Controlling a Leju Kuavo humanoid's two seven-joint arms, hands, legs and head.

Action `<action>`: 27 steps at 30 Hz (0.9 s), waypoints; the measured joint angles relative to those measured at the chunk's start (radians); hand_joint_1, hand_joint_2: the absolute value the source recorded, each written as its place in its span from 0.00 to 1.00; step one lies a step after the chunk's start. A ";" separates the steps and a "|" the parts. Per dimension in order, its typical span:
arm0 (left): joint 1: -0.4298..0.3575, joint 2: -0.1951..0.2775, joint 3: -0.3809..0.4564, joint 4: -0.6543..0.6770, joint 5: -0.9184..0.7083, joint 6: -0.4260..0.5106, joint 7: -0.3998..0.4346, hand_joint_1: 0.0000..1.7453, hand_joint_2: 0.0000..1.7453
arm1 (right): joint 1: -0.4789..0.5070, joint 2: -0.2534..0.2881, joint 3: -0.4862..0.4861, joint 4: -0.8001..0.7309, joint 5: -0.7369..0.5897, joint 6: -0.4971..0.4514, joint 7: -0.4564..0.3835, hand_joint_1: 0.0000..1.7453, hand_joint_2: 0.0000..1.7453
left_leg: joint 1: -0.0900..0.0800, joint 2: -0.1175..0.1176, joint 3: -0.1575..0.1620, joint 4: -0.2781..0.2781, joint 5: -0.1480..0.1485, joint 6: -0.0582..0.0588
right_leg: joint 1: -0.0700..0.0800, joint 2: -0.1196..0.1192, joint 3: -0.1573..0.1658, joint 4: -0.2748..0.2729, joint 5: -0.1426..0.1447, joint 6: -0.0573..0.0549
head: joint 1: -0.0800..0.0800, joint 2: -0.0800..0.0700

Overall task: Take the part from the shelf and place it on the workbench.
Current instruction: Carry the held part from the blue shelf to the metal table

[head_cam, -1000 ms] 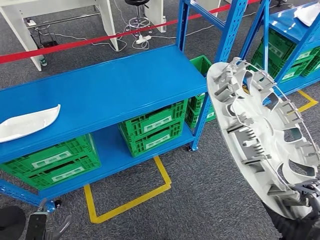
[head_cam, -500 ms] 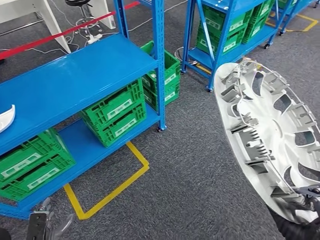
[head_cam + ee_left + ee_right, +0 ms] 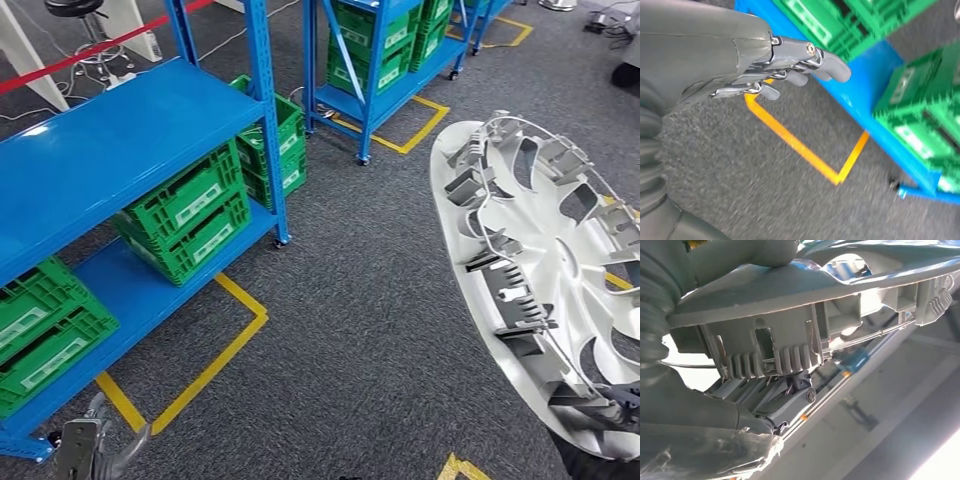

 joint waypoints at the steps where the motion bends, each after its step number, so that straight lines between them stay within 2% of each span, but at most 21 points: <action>1: -0.001 0.000 -0.001 0.001 0.000 -0.003 0.000 0.00 1.00 | 0.001 0.000 -0.001 -0.001 0.000 0.000 0.000 1.00 1.00 | 0.000 0.016 -0.014 0.000 0.011 -0.003 | -0.003 -0.003 0.017 0.013 0.029 0.003 | 0.001 0.000; 2: -0.001 0.001 -0.002 0.003 0.000 -0.006 0.000 0.00 1.00 | 0.001 0.001 -0.002 -0.002 0.000 0.000 0.000 1.00 1.00 | 0.000 0.030 -0.027 0.001 0.021 -0.007 | -0.005 -0.009 0.053 -0.010 0.063 0.006 | 0.001 0.000; 3: -0.002 0.002 -0.003 0.004 0.000 -0.009 0.001 0.00 1.00 | 0.002 0.001 -0.004 -0.002 0.001 0.000 0.000 1.00 1.00 | -0.001 0.042 -0.036 0.002 0.030 -0.012 | -0.008 -0.026 0.107 -0.068 0.084 0.009 | 0.001 0.000; 4: -0.003 0.003 -0.004 0.006 0.002 -0.012 0.001 0.00 1.00 | 0.002 0.001 -0.004 -0.003 0.003 0.000 0.001 1.00 1.00 | -0.002 0.052 -0.044 0.004 0.038 -0.018 | -0.008 -0.046 0.175 -0.151 0.082 0.010 | 0.002 0.000; 5: -0.006 0.004 -0.005 0.007 0.004 -0.013 0.001 0.00 1.00 | 0.002 0.002 -0.004 -0.006 0.004 0.000 0.001 1.00 1.00 | -0.004 0.061 -0.048 0.008 0.046 -0.024 | -0.007 -0.064 0.236 -0.236 0.060 0.007 | 0.001 0.000; 6: -0.009 0.005 -0.006 0.009 0.008 -0.014 0.000 0.00 1.00 | 0.002 0.003 -0.005 -0.008 0.006 0.000 0.001 1.00 1.00 | -0.005 0.070 -0.051 0.011 0.053 -0.028 | -0.005 -0.074 0.276 -0.300 0.036 0.002 | 0.001 0.000; 7: -0.012 0.006 -0.008 0.011 0.011 -0.015 0.000 0.00 1.00 | 0.003 0.005 -0.006 -0.010 0.009 0.000 0.000 1.00 1.00 | -0.004 0.080 -0.053 0.013 0.059 -0.033 | -0.001 -0.073 0.294 -0.336 0.019 -0.006 | 0.001 0.000; 8: -0.014 0.007 -0.011 0.014 0.014 -0.015 0.000 0.00 1.00 | 0.005 0.006 -0.008 -0.012 0.010 0.000 0.000 1.00 1.00 | -0.001 0.087 -0.055 0.015 0.063 -0.037 | 0.001 -0.064 0.291 -0.346 0.016 -0.018 | 0.000 0.000; 9: -0.016 0.007 -0.014 0.017 0.016 -0.015 0.000 0.00 1.00 | 0.007 0.008 -0.010 -0.015 0.012 0.000 0.000 1.00 1.00 | 0.003 0.078 -0.057 0.020 0.057 -0.042 | 0.002 -0.054 0.282 -0.343 0.020 -0.028 | 0.000 0.000; 10: -0.016 0.008 -0.016 0.020 0.018 -0.015 0.000 0.00 1.00 | 0.008 0.009 -0.012 -0.017 0.012 0.000 0.000 1.00 1.00 | 0.007 0.057 -0.064 0.038 0.038 -0.047 | 0.002 -0.044 0.279 -0.342 0.025 -0.039 | 0.000 0.000; 12: -0.017 0.009 -0.019 0.025 0.019 -0.015 0.000 0.00 1.00 | 0.007 0.012 -0.015 -0.021 0.013 0.000 0.001 1.00 1.00 | 0.011 -0.003 -0.102 0.139 -0.036 -0.055 | 0.003 -0.023 0.270 -0.341 0.039 -0.057 | -0.003 0.000; 14: -0.017 0.010 -0.020 0.031 0.019 -0.015 0.000 0.00 1.00 | 0.007 0.015 -0.017 -0.022 0.014 0.000 0.001 1.00 1.00 | 0.009 -0.025 -0.155 0.280 -0.102 -0.054 | 0.008 0.001 0.257 -0.339 0.050 -0.067 | -0.005 0.000; 15: -0.017 0.010 -0.021 0.034 0.020 -0.014 0.001 0.00 1.00 | 0.007 0.015 -0.019 -0.022 0.014 0.000 0.001 1.00 1.00 | 0.007 -0.027 -0.167 0.317 -0.109 -0.050 | 0.012 0.015 0.251 -0.337 0.054 -0.070 | -0.005 0.000; 16: -0.017 0.011 -0.021 0.037 0.021 -0.014 0.002 0.00 1.00 | 0.008 0.016 -0.020 -0.022 0.014 0.000 0.001 1.00 1.00 | 0.005 -0.030 -0.162 0.315 -0.095 -0.044 | 0.015 0.029 0.245 -0.336 0.057 -0.071 | -0.005 0.000; 17: -0.018 0.011 -0.022 0.039 0.023 -0.013 0.005 0.00 1.00 | 0.008 0.016 -0.021 -0.022 0.015 0.000 0.001 1.00 1.00 | 0.001 -0.035 -0.138 0.272 -0.063 -0.036 | 0.017 0.043 0.242 -0.334 0.060 -0.072 | -0.005 0.000; 19: -0.019 0.012 -0.023 0.041 0.027 -0.012 0.009 0.00 1.00 | 0.010 0.018 -0.023 -0.023 0.016 0.000 0.001 1.00 1.00 | -0.006 -0.075 -0.066 0.136 0.006 -0.014 | 0.019 0.067 0.239 -0.331 0.062 -0.071 | -0.004 0.000; 21: -0.020 0.013 -0.024 0.043 0.032 -0.013 0.010 0.00 1.00 | 0.010 0.021 -0.025 -0.025 0.018 0.000 0.001 1.00 1.00 | -0.008 -0.113 -0.023 0.048 0.036 -0.004 | 0.015 0.088 0.230 -0.328 0.065 -0.065 | -0.005 0.000; 22: -0.022 0.014 -0.025 0.044 0.035 -0.013 0.010 0.00 1.00 | 0.011 0.023 -0.027 -0.026 0.019 0.000 0.001 1.00 1.00 | -0.008 -0.117 -0.019 0.036 0.035 -0.004 | 0.012 0.099 0.223 -0.328 0.069 -0.060 | -0.005 0.000; 24: -0.028 0.013 -0.029 0.045 0.041 -0.015 0.010 0.00 1.00 | 0.016 0.025 -0.029 -0.031 0.025 0.000 0.001 1.00 1.00 | -0.006 -0.096 -0.013 0.011 0.036 -0.007 | 0.009 0.112 0.209 -0.326 0.071 -0.050 | -0.008 0.000; 26: -0.033 0.013 -0.037 0.047 0.047 -0.014 0.010 0.00 1.00 | 0.020 0.027 -0.032 -0.037 0.033 0.000 0.001 1.00 1.00 | 0.000 -0.070 -0.003 -0.018 0.035 -0.007 | 0.012 0.076 0.175 -0.277 0.040 -0.040 | -0.002 0.000; 27: -0.034 0.014 -0.040 0.049 0.049 -0.014 0.011 0.00 1.00 | 0.021 0.027 -0.033 -0.039 0.036 0.000 0.000 1.00 1.00 | 0.002 -0.057 0.000 -0.026 0.034 -0.007 | 0.011 0.046 0.144 -0.219 0.010 -0.035 | 0.001 0.000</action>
